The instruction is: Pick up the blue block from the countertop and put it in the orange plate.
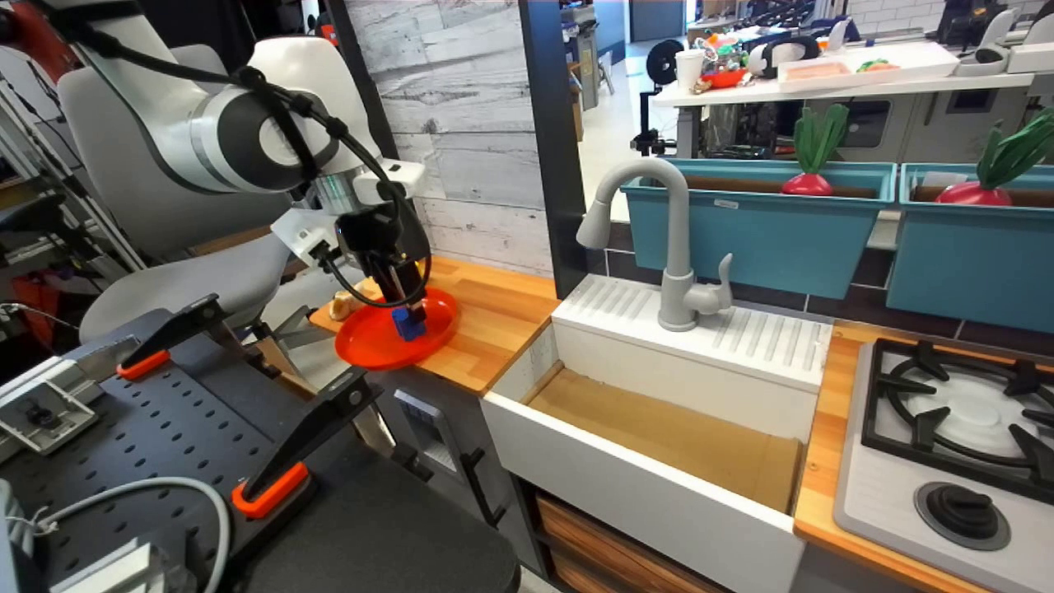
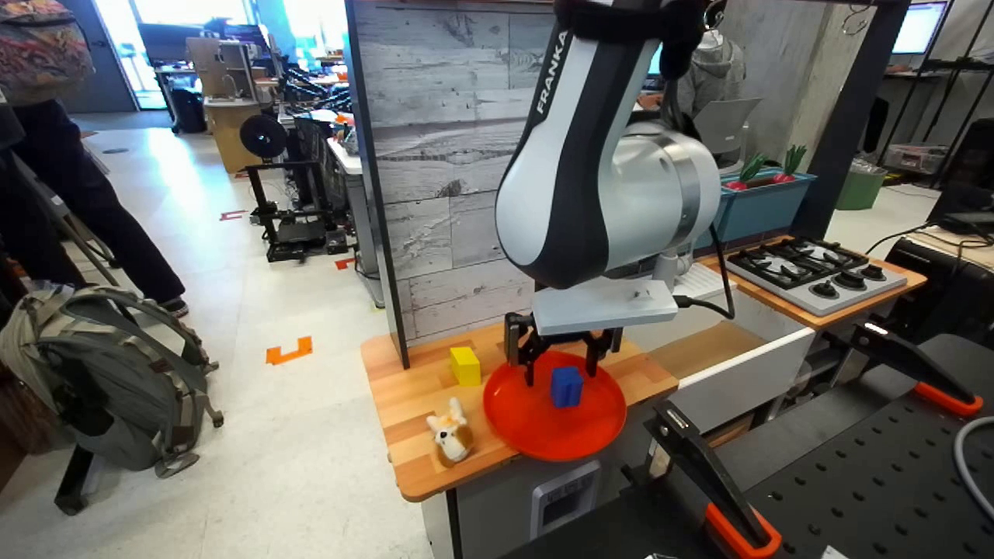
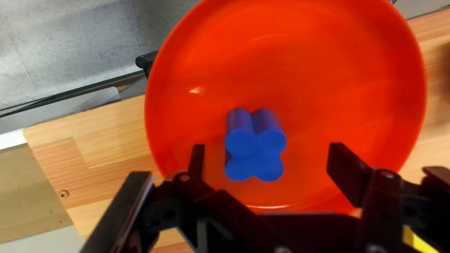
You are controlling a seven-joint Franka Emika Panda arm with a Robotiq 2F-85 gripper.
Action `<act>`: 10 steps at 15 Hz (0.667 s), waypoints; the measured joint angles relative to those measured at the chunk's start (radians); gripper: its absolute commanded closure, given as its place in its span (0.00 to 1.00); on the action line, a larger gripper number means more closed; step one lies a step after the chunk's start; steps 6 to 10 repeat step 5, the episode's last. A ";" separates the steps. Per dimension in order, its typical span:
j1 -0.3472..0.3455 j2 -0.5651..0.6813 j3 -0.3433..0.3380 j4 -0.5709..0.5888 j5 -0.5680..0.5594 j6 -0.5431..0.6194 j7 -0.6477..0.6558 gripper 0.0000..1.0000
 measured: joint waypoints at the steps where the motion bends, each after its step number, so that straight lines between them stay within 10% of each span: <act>1: 0.000 -0.013 0.005 -0.004 0.000 0.000 -0.004 0.00; 10: 0.013 -0.126 0.026 -0.073 -0.006 -0.001 -0.029 0.00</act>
